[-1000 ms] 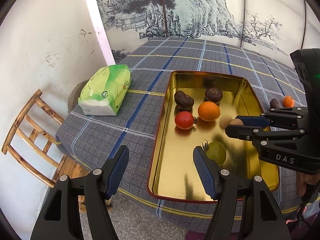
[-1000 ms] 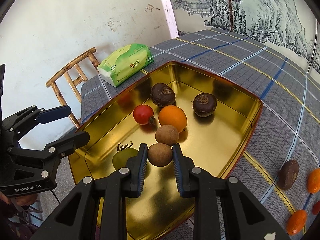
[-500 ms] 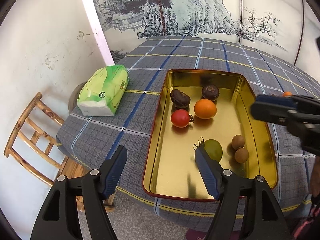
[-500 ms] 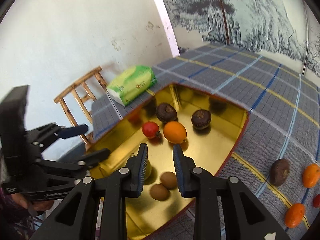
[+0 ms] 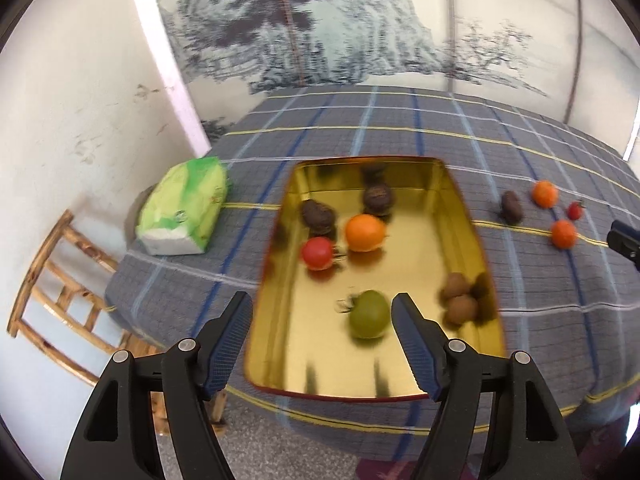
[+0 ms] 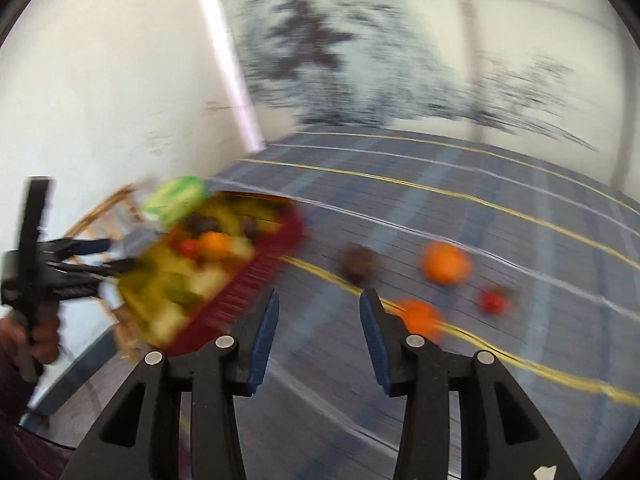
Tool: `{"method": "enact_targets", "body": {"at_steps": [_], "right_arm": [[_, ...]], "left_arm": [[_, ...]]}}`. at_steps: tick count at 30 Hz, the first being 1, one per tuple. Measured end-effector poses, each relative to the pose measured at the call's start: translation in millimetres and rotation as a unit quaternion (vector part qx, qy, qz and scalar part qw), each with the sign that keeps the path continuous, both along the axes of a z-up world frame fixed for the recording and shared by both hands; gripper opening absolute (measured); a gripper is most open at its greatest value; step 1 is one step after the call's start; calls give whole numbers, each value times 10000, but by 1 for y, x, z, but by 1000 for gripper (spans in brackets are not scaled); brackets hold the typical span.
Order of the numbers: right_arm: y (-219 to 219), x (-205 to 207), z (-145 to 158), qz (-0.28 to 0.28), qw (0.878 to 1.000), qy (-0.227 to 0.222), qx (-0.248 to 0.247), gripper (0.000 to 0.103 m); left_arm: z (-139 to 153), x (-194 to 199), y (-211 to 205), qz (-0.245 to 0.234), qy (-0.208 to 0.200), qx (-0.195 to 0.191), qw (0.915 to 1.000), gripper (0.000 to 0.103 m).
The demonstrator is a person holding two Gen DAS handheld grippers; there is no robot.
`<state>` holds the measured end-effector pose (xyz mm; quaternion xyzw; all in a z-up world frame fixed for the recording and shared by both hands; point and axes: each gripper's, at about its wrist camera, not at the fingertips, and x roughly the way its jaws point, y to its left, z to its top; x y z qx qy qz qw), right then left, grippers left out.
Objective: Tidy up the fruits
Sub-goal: 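Grasp a mandarin orange on the cloth with the left tool while the right tool moves to the cloth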
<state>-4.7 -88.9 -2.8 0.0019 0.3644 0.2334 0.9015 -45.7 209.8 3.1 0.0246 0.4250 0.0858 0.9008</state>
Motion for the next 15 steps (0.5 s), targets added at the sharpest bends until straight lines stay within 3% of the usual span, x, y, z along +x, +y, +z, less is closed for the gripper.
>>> {"method": "enact_targets", "body": {"at_steps": [7, 11, 15], "right_arm": [[-87, -6, -26, -1038, 9935, 175, -433, 40], [-113, -3, -38, -1313, 9902, 323, -340, 41], [-127, -4, -46, -1347, 9900, 375, -190, 45]], "left_arm": [[11, 15, -44, -716, 136, -367, 9967, 73], [19, 27, -73, -1104, 209, -622, 9917, 73], [23, 42, -111, -1596, 275, -640, 9847, 73]]}}
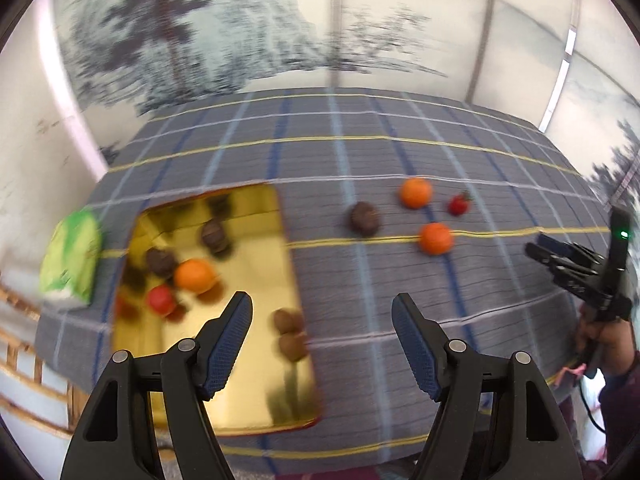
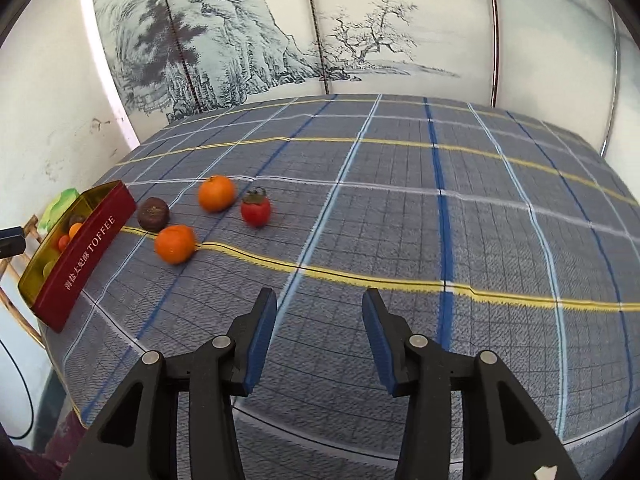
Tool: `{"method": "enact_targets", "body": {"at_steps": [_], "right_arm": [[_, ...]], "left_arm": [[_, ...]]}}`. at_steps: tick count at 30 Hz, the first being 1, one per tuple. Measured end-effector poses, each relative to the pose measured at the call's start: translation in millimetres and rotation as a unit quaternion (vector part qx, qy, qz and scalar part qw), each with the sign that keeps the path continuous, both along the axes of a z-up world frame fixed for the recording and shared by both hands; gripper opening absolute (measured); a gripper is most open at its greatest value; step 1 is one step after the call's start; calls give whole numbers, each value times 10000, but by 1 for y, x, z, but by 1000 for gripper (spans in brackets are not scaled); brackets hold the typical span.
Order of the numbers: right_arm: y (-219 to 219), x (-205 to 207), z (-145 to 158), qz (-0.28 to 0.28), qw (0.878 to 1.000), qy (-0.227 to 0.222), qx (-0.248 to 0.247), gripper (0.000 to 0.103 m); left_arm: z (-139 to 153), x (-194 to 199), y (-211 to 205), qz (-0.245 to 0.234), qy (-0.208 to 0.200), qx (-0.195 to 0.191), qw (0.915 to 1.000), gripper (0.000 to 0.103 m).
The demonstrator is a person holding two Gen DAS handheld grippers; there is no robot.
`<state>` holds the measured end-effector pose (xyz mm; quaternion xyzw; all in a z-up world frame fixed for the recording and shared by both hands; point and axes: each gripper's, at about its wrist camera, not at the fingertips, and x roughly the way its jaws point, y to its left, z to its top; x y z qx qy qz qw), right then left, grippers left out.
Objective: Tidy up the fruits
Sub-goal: 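Grasp a mandarin orange on the cloth with the left tool while the right tool moves to the cloth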
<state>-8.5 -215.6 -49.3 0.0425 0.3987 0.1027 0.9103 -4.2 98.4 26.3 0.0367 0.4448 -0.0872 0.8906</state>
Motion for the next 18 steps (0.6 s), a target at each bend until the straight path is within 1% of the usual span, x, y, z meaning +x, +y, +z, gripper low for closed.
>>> {"method": "enact_targets", "body": {"at_steps": [3, 4, 5, 8, 11, 13, 18], "right_arm": [[-5, 1, -5, -2, 10000, -1, 84, 49], [-8, 2, -7, -10, 9998, 36, 197, 49], [-12, 2, -7, -25, 9995, 39, 305, 49], [-24, 2, -8, -112, 9976, 48, 683, 54], [-31, 2, -11, -148, 9951, 84, 975, 54], [-32, 2, -11, -121, 9942, 67, 1070, 55], [-33, 3, -11, 0, 9925, 60, 1219, 58]], "left_arm": [[-3, 15, -30, -353, 123, 18, 9993, 73], [-4, 20, -39, -429, 144, 12, 9990, 73], [-5, 24, -46, -513, 177, -26, 9985, 73], [-14, 44, -68, -782, 341, -269, 9960, 73], [-27, 67, -89, -904, 547, -362, 9937, 73], [-35, 81, -100, -960, 648, -464, 9922, 72], [-54, 107, -120, -922, 778, -386, 9919, 68]]}}
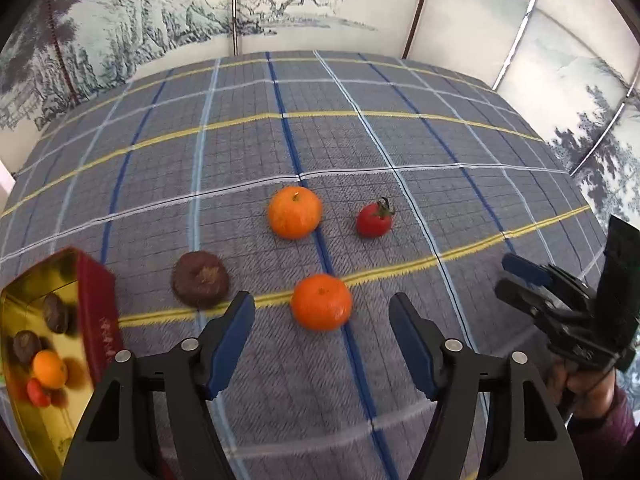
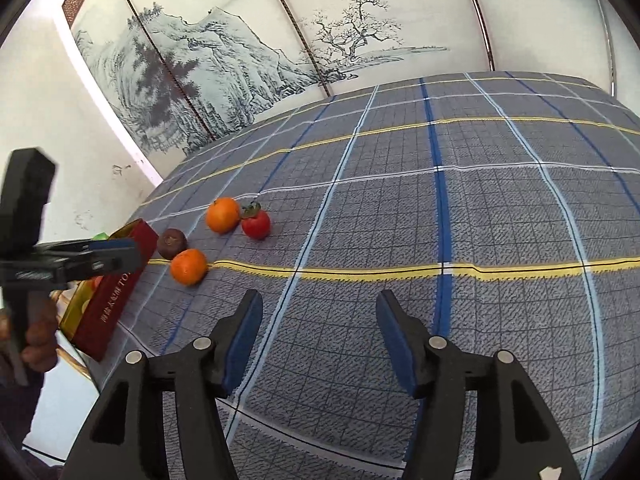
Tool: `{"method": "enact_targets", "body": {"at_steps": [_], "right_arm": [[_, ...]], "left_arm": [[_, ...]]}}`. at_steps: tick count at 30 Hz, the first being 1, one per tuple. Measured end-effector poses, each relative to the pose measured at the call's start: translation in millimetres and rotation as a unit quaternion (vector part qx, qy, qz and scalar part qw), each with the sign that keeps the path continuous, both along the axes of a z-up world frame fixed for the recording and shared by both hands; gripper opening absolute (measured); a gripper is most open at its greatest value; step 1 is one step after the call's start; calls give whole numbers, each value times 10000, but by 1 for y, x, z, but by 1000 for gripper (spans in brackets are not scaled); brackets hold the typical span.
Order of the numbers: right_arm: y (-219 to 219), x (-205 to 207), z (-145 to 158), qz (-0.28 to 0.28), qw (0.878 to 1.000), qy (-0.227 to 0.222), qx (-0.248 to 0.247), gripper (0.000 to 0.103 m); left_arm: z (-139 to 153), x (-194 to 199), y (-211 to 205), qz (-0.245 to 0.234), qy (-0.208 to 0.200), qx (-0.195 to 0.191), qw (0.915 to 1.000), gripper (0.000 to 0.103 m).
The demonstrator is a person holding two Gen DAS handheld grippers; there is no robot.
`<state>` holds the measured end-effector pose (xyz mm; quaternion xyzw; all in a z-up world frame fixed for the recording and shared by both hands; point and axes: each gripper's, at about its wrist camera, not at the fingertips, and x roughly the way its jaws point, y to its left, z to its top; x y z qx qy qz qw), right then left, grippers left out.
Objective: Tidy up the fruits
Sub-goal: 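Grasp a mandarin orange on the cloth with the left tool while the right tool moves to the cloth, then grasp the red tomato with the right tool while the left tool carries the mandarin toward the tin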
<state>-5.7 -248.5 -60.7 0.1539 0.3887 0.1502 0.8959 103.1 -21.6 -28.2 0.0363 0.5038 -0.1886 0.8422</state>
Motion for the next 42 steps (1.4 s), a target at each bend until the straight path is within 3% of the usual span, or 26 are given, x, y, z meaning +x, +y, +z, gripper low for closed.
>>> {"method": "enact_targets", "body": {"at_steps": [5, 7, 12, 16, 20, 26, 31, 38, 42], "right_arm": [[-3, 0, -1, 42, 9998, 7, 188, 61], [-3, 0, -2, 51, 9997, 25, 227, 62], [-5, 1, -2, 70, 9996, 39, 275, 64], [-4, 3, -1, 105, 9996, 95, 241, 64], [13, 15, 18, 502, 9983, -37, 294, 64], [55, 58, 26, 1176, 9930, -66, -65, 64], [85, 89, 14, 1357, 9895, 138, -475, 59], [99, 113, -4, 1278, 9879, 346, -810, 45], [105, 117, -8, 1235, 9865, 410, -998, 25]], "left_arm": [[-20, 13, -12, -3, 136, 132, 9998, 60], [-33, 17, -15, -32, 336, 204, 9992, 39], [-39, 14, -13, 27, 336, 118, 9994, 38], [-29, -2, -3, 216, 371, -214, 9988, 38], [-11, -22, 7, 317, 263, -470, 9980, 38], [8, -47, 26, 362, 242, -662, 9969, 38], [17, -61, 41, 427, 151, -669, 9967, 38], [28, -71, 65, 619, 81, -832, 9946, 38], [36, -78, 82, 750, 9, -905, 9931, 38]]}}
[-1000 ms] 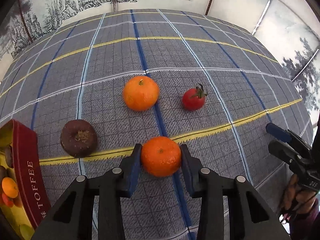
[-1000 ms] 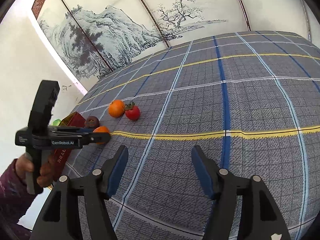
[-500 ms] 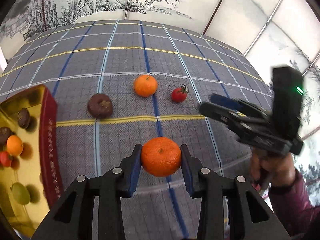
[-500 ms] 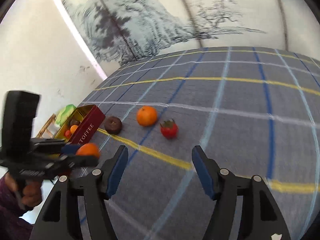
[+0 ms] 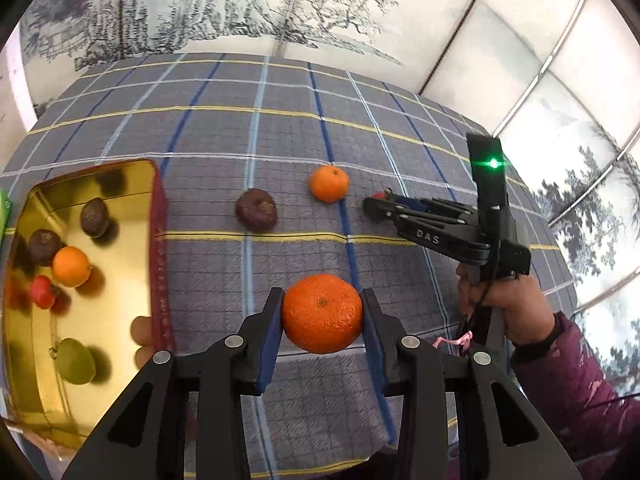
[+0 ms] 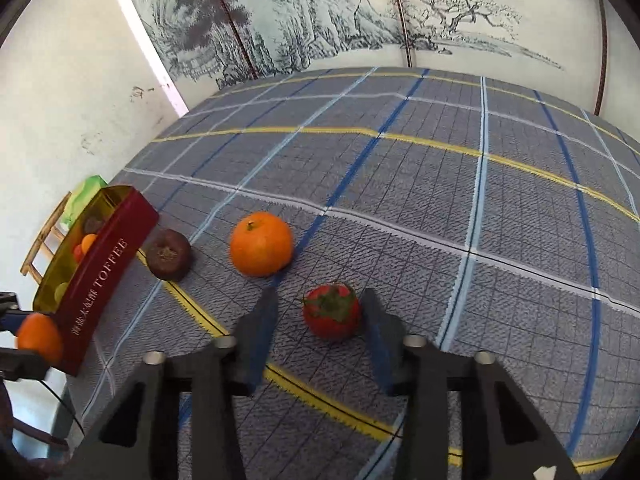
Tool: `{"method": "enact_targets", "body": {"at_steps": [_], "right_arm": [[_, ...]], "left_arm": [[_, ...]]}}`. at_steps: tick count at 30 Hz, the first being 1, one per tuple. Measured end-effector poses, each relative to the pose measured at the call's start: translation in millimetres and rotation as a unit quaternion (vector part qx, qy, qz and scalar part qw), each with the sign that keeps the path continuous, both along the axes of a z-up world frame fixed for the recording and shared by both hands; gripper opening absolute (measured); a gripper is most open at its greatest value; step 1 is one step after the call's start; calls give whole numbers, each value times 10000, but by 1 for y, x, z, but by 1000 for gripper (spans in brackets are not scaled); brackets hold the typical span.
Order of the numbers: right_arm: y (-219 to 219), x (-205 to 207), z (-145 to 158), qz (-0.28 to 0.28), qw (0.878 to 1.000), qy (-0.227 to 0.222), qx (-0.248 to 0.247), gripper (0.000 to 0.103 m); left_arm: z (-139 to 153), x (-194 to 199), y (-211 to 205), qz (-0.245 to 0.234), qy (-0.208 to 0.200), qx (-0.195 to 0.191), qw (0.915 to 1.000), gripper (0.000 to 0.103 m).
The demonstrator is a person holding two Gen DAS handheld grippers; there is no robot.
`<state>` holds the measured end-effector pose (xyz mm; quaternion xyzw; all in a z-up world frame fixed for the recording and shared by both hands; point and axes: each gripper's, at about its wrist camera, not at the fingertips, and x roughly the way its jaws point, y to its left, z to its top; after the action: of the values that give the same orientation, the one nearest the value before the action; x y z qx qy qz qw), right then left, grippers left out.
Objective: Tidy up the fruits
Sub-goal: 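Grasp the red tomato with the right tool while the left tool carries the mandarin toward the tin, then hold the mandarin over the tin with the left tool while the right tool holds the red tomato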
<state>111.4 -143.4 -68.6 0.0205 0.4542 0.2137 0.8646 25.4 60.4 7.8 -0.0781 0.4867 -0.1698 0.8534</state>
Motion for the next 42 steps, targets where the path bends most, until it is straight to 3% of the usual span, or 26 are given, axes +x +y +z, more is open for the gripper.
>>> {"method": "enact_targets", "body": {"at_steps": [6, 16, 25, 42], "right_arm": [[-12, -31, 16, -255, 9986, -240, 401, 25], [-14, -82, 15, -452, 9974, -354, 429, 25], [-7, -85, 13, -538, 9974, -469, 88, 25], [-8, -81, 11, -542, 9976, -438, 27, 25]], "left_arm": [[11, -18, 45, 436, -54, -160, 9989, 38], [2, -46, 125, 1295, -130, 164, 9914, 39], [-13, -33, 139, 1422, -166, 376, 9890, 39], [-36, -18, 137, 1307, 6, 577, 9897, 39]]}}
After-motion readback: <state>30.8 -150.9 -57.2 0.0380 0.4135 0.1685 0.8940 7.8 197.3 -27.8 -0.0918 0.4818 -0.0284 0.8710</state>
